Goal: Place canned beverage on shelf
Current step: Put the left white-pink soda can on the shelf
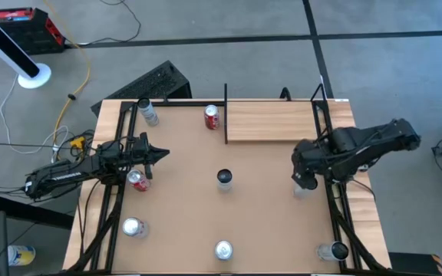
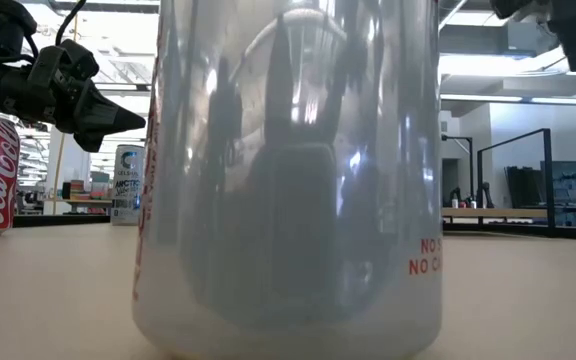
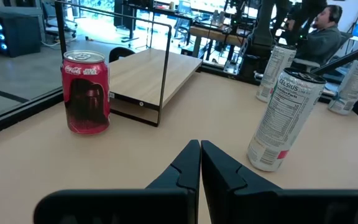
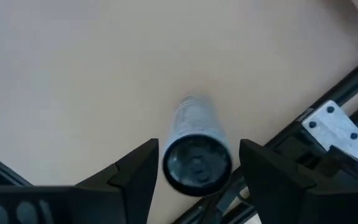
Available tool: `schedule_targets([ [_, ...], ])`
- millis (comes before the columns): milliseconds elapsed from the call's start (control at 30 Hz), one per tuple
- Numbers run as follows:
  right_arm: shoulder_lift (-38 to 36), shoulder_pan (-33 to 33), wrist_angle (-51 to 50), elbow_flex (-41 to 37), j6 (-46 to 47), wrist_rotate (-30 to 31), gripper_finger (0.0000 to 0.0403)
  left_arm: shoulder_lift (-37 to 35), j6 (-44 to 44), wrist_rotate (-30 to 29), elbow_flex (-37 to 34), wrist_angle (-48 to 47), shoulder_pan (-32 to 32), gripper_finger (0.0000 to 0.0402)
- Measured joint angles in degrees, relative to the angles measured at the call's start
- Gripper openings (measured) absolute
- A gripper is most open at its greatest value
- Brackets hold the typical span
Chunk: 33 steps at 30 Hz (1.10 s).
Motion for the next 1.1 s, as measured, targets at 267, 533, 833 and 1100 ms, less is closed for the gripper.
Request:
schedule_targets([
  [267,-2.54,-2.68,-0.05,0.0,4.53,-2.81,0.0288,0.0,0.0,0.0,-0.01,0.0,0.01,0.0],
  [533,-1.03,-1.22,-0.17,0.0,6.8,-2.88,0.0361,0.0,0.0,0.0,0.0,0.0,-0.01,0.0],
  [833,4.73,3.72,0.07,0.0,6.43,-2.93,0.0396,0.0,0.0,0.0,0.01,0.0,0.01,0.0],
  [1100,8.43,3.54,-0.06,0.0,2.23,-1.5,0.0399,0.0,0.0,0.0,0.0,0.0,-0.01,0.0],
])
